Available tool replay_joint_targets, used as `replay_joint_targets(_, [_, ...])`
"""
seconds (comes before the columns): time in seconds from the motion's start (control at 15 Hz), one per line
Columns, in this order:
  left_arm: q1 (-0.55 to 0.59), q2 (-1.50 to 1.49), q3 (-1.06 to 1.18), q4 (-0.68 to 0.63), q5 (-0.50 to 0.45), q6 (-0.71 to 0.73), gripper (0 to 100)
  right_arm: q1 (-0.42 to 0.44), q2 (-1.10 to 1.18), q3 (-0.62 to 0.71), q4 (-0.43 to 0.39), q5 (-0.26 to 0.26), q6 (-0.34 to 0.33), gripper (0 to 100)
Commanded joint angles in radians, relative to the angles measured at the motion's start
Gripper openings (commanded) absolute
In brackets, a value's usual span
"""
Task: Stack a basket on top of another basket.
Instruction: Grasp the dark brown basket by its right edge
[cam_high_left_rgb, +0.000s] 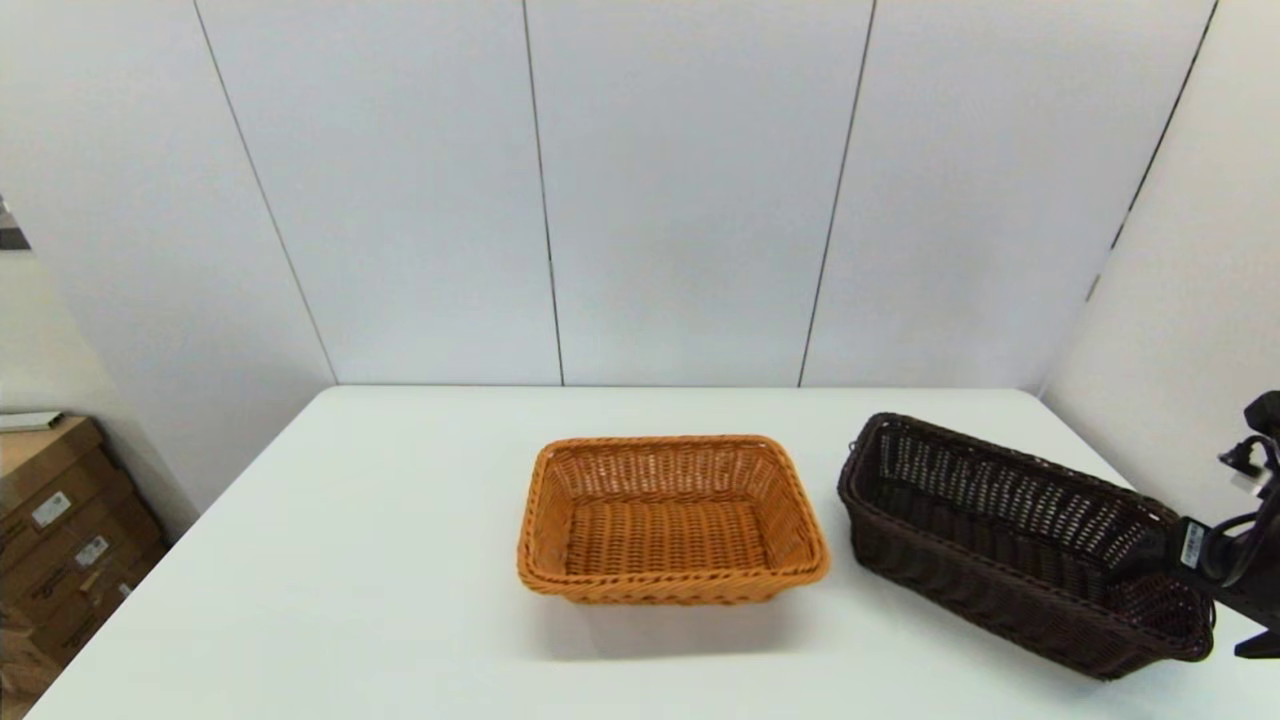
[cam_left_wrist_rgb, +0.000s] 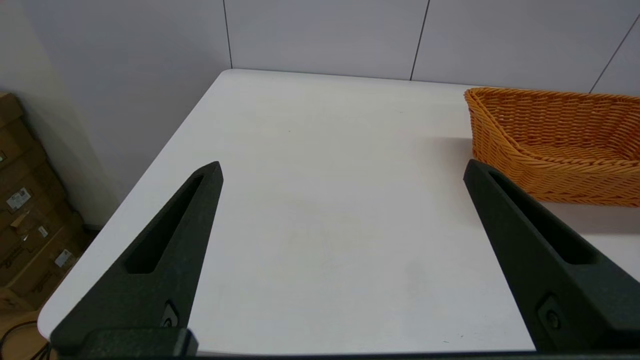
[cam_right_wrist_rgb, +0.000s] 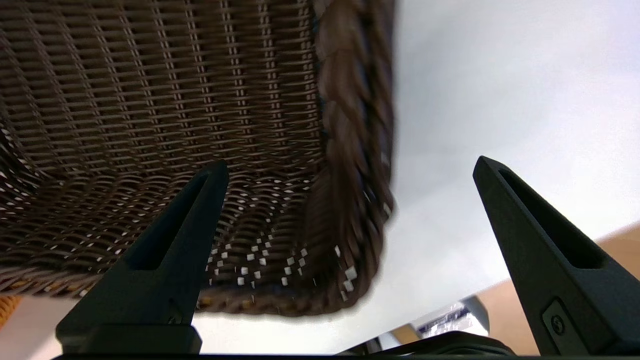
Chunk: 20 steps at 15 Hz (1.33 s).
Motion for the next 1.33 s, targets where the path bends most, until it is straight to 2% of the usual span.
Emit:
replay_joint_targets(0.07, [-0.001,0.001,-0.001,0.000,0.001,-0.001,100,-0.004,0.119,-0.056,0.003,0.028,-0.028,100])
replay_joint_targets(0.2, [0.001,0.001,0.001,0.000,0.001,-0.001,100,-0.005,0.171,-0.090,0.005,0.056,-0.027,100])
replay_joint_targets(0.67, [0.001,0.001,0.001,0.000,0.001,-0.001,100,-0.013,0.231,-0.186,0.019,0.061,-0.037,100])
replay_joint_targets(1.13, [-0.001,0.001,-0.001,0.000,0.001,-0.001,100,-0.082,0.237,-0.183,0.020,0.085,-0.113,100])
replay_joint_targets(1.2, [-0.001,0.001,0.001,0.000,0.001,-0.001,100,-0.084,0.237,-0.183,0.020,0.085,-0.117,0])
replay_joint_targets(1.27, [0.001,0.001,-0.001,0.000,0.001,-0.001,100,-0.085,0.235,-0.182,0.020,0.091,-0.120,0])
replay_joint_targets(1.33, [0.001,0.001,-0.001,0.000,0.001,-0.001,100,-0.090,0.231,-0.182,0.022,0.123,-0.129,0])
